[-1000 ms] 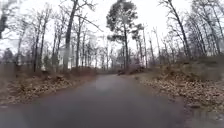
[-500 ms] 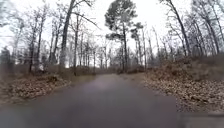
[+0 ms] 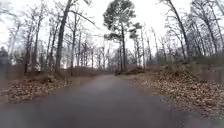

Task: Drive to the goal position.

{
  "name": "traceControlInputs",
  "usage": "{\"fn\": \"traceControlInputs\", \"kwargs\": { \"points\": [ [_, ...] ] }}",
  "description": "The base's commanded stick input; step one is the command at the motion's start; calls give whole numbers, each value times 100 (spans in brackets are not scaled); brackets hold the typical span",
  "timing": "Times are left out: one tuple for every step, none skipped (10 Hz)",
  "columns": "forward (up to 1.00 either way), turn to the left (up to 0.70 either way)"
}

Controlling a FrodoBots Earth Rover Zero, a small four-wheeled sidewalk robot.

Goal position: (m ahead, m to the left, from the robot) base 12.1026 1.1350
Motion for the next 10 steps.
{"fn": "traceControlInputs", "kwargs": {
  "points": [
    [100, 0],
    [100, 0],
    [100, 0],
    [100, 0],
    [100, 0],
    [100, 0],
    [100, 0],
    [100, 0],
    [100, 0],
    [100, 0]
  ]
}}
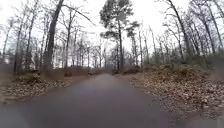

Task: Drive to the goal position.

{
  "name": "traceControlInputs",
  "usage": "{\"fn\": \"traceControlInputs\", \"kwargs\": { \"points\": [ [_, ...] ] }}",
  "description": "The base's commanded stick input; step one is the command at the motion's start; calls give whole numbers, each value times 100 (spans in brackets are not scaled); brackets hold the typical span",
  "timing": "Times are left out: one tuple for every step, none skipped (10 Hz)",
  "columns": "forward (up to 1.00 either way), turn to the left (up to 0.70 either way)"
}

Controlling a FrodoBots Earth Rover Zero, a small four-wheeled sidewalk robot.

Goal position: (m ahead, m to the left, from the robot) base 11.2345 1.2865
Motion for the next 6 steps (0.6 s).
{"fn": "traceControlInputs", "kwargs": {
  "points": [
    [100, 0],
    [100, 0],
    [100, 0],
    [100, 0],
    [100, 0],
    [100, 0]
  ]
}}
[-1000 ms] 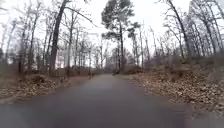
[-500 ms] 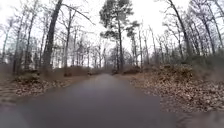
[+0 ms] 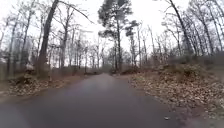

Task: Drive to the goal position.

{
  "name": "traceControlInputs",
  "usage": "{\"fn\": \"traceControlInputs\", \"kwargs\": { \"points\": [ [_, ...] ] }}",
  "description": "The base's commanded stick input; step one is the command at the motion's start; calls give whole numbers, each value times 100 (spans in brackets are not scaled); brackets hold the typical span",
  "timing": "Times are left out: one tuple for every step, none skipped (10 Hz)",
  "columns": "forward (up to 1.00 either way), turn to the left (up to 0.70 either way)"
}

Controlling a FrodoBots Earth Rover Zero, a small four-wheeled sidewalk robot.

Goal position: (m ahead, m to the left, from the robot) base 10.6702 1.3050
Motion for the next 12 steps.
{"fn": "traceControlInputs", "kwargs": {
  "points": [
    [100, 0],
    [100, 0],
    [100, 0],
    [100, 0],
    [100, 0],
    [100, 15],
    [100, 40],
    [100, 40],
    [100, 40],
    [100, 40],
    [100, 40],
    [100, 40]
  ]
}}
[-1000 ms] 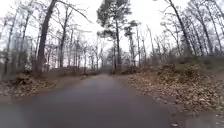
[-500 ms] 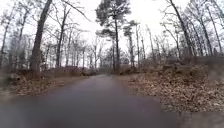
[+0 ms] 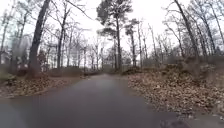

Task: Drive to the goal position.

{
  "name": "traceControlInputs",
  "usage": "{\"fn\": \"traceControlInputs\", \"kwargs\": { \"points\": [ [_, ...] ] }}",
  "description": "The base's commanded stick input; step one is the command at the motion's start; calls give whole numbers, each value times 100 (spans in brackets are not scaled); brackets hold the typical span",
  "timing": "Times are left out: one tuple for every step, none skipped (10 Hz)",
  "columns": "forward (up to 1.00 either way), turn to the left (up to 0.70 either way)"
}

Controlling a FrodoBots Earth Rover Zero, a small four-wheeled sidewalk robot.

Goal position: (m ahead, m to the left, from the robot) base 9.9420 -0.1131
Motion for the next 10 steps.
{"fn": "traceControlInputs", "kwargs": {
  "points": [
    [100, 40],
    [100, 40],
    [100, 40],
    [100, 8],
    [100, 0],
    [100, 0],
    [100, 0],
    [100, 0],
    [100, 0],
    [100, 0]
  ]
}}
